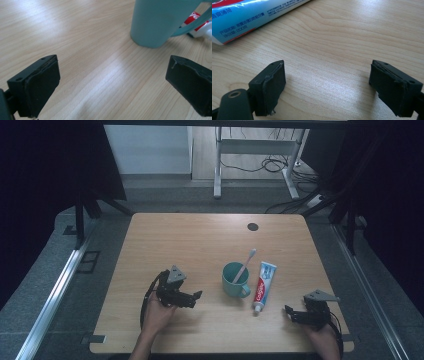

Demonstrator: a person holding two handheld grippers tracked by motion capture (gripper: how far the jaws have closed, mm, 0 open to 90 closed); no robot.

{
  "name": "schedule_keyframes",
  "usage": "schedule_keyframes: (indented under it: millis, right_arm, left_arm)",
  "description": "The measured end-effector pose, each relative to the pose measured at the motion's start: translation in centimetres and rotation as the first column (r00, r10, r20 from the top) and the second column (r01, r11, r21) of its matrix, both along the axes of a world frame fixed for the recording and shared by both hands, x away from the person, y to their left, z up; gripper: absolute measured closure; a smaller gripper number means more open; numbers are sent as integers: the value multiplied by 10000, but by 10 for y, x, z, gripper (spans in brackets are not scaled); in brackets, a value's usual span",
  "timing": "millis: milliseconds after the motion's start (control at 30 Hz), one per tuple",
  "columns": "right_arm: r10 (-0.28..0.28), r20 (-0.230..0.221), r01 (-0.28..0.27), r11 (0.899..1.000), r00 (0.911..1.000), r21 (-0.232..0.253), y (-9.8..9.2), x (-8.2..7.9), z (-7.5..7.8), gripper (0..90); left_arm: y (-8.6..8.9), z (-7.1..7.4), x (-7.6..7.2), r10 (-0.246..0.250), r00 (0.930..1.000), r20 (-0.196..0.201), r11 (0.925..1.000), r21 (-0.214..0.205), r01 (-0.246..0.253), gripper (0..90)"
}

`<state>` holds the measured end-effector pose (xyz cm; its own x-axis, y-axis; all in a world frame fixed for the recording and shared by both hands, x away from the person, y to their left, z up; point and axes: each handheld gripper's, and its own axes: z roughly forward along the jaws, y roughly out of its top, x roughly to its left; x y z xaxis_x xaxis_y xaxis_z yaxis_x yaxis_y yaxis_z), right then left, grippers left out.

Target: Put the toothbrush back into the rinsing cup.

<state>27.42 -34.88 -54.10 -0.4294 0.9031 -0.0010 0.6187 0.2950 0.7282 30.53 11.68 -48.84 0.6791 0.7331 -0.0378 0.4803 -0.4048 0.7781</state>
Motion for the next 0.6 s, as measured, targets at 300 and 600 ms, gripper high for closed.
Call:
schedule_keyframes:
  millis: [300, 600]
  right_arm:
    - [-19, 2, 19, 10000, 10000, -2, 0, 0, 0, 135]
    - [-58, 6, 58, 10000, 10000, -1, 0, 0, 0, 135]
  left_arm:
    - [7, -14, -10, 220, 9998, 4, 9996, 172, -221, 0]
    - [10, -33, -19, 373, 9991, -187, 9977, 574, -361, 0]
